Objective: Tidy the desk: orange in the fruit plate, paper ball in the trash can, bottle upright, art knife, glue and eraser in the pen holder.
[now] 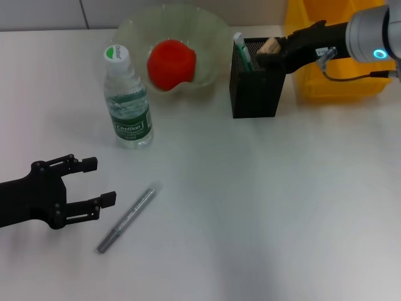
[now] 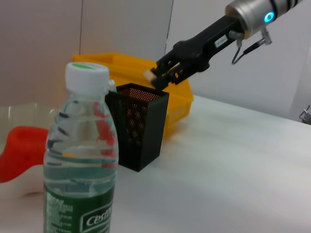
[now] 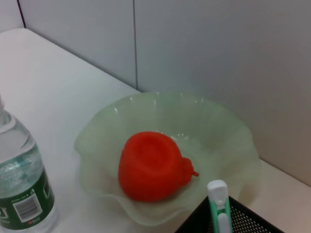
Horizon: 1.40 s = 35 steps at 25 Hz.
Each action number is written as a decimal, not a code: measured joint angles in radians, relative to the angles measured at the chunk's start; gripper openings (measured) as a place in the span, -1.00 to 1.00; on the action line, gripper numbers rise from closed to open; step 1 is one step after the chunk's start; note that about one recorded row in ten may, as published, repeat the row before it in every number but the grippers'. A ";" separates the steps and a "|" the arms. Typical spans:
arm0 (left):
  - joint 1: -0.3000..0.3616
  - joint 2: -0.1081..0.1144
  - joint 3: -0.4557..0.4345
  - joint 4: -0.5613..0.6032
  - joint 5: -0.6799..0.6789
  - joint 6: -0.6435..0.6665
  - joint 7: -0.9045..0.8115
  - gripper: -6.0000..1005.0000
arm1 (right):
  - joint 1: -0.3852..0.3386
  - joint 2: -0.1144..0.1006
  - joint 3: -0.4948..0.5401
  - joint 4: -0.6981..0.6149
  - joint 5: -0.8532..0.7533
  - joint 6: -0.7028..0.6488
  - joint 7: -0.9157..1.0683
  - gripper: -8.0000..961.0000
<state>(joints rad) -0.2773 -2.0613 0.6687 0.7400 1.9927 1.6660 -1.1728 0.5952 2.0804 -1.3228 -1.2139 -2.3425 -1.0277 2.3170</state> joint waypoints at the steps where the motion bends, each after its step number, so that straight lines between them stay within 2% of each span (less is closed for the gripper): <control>1: 0.000 0.000 -0.003 -0.003 -0.003 0.004 0.004 0.59 | 0.000 0.000 0.000 0.000 0.000 0.000 0.000 -0.01; 5: 0.000 0.001 -0.017 -0.011 -0.013 0.022 0.005 0.59 | 0.002 -0.001 0.007 -0.003 0.000 0.000 -0.001 0.01; 10: -0.008 0.006 -0.015 0.021 -0.003 0.014 -0.060 0.59 | -0.025 -0.002 0.012 -0.076 0.000 -0.043 -0.001 0.30; 12: -0.011 0.007 -0.011 0.038 0.003 0.013 -0.087 0.59 | -0.064 -0.003 0.015 -0.156 0.012 -0.090 -0.011 0.30; 13: -0.017 0.004 -0.007 0.097 0.027 0.013 -0.155 0.59 | -0.107 -0.003 0.021 -0.225 0.056 -0.138 -0.048 0.30; 14: -0.017 0.004 -0.007 0.097 0.027 0.013 -0.155 0.59 | -0.107 -0.003 0.021 -0.225 0.056 -0.138 -0.048 0.30; 15: -0.021 0.002 -0.006 0.118 0.039 0.013 -0.180 0.59 | -0.149 -0.003 0.044 -0.274 0.129 -0.194 -0.109 0.30; 17: -0.034 -0.001 0.000 0.177 0.066 0.013 -0.250 0.59 | -0.167 -0.003 0.066 -0.286 0.169 -0.224 -0.147 0.30; 18: -0.050 -0.002 0.027 0.237 0.092 0.013 -0.337 0.59 | -0.201 -0.003 0.124 -0.289 0.250 -0.296 -0.232 0.30; 19: -0.050 -0.002 0.027 0.237 0.092 0.013 -0.337 0.59 | -0.201 -0.003 0.124 -0.289 0.250 -0.296 -0.232 0.30; 20: -0.065 -0.002 0.064 0.288 0.116 0.011 -0.417 0.59 | -0.225 -0.003 0.178 -0.261 0.314 -0.355 -0.316 0.30; 21: -0.065 -0.002 0.064 0.288 0.116 0.011 -0.417 0.59 | -0.225 -0.003 0.178 -0.261 0.314 -0.355 -0.316 0.30; 23: -0.092 -0.005 0.130 0.361 0.178 -0.002 -0.528 0.59 | -0.256 -0.002 0.242 -0.190 0.384 -0.438 -0.454 0.30; 24: -0.092 -0.005 0.130 0.361 0.178 -0.002 -0.528 0.59 | -0.256 -0.002 0.242 -0.190 0.384 -0.438 -0.454 0.30; 25: -0.105 -0.005 0.159 0.384 0.208 -0.011 -0.577 0.59 | -0.277 -0.002 0.277 -0.139 0.417 -0.484 -0.546 0.30; 26: -0.126 -0.005 0.227 0.418 0.262 -0.029 -0.681 0.59 | -0.284 -0.002 0.293 -0.120 0.424 -0.502 -0.578 0.30; 27: -0.126 -0.005 0.227 0.418 0.262 -0.029 -0.681 0.59 | -0.284 -0.002 0.293 -0.120 0.424 -0.502 -0.578 0.30; 30: -0.159 -0.005 0.343 0.481 0.347 -0.036 -0.854 0.59 | -0.294 -0.001 0.395 -0.030 0.431 -0.594 -0.707 0.30; 32: -0.169 -0.007 0.432 0.532 0.395 -0.041 -0.962 0.59 | -0.294 -0.001 0.417 -0.013 0.432 -0.612 -0.725 0.30; 33: -0.174 -0.008 0.507 0.568 0.425 -0.048 -1.053 0.59 | -0.290 -0.002 0.467 0.020 0.432 -0.643 -0.761 0.30; 34: -0.174 -0.008 0.507 0.568 0.425 -0.048 -1.053 0.59 | -0.290 -0.002 0.467 0.020 0.432 -0.643 -0.761 0.30; 35: -0.178 -0.008 0.550 0.587 0.441 -0.055 -1.107 0.59 | -0.289 -0.003 0.501 0.037 0.432 -0.655 -0.781 0.30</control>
<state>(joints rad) -0.4549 -2.0691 1.2183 1.3268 2.4337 1.6114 -2.2799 0.3067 2.0777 -0.8221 -1.1772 -1.9104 -1.6831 1.5359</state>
